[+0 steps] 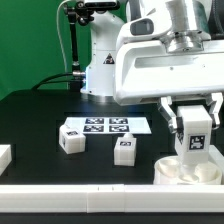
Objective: Assemble stool
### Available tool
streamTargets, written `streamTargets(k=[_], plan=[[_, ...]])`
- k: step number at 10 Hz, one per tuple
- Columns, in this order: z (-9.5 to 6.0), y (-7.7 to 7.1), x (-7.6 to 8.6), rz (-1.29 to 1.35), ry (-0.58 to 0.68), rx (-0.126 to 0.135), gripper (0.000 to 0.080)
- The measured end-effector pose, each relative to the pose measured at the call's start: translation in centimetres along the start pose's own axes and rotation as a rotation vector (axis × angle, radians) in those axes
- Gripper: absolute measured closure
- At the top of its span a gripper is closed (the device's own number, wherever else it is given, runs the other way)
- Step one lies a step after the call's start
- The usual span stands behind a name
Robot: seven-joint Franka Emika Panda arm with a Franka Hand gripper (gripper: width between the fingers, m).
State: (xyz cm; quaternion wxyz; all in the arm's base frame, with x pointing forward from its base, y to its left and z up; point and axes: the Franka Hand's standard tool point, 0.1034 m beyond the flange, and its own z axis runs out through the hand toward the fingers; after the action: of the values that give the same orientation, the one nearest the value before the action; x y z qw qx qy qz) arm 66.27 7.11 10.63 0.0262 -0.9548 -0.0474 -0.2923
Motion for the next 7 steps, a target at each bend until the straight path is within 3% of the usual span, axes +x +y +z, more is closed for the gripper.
streamTargets(k=[7], plan=[[0.54, -0.52, -0.72, -0.016, -0.011, 0.005, 0.0462]])
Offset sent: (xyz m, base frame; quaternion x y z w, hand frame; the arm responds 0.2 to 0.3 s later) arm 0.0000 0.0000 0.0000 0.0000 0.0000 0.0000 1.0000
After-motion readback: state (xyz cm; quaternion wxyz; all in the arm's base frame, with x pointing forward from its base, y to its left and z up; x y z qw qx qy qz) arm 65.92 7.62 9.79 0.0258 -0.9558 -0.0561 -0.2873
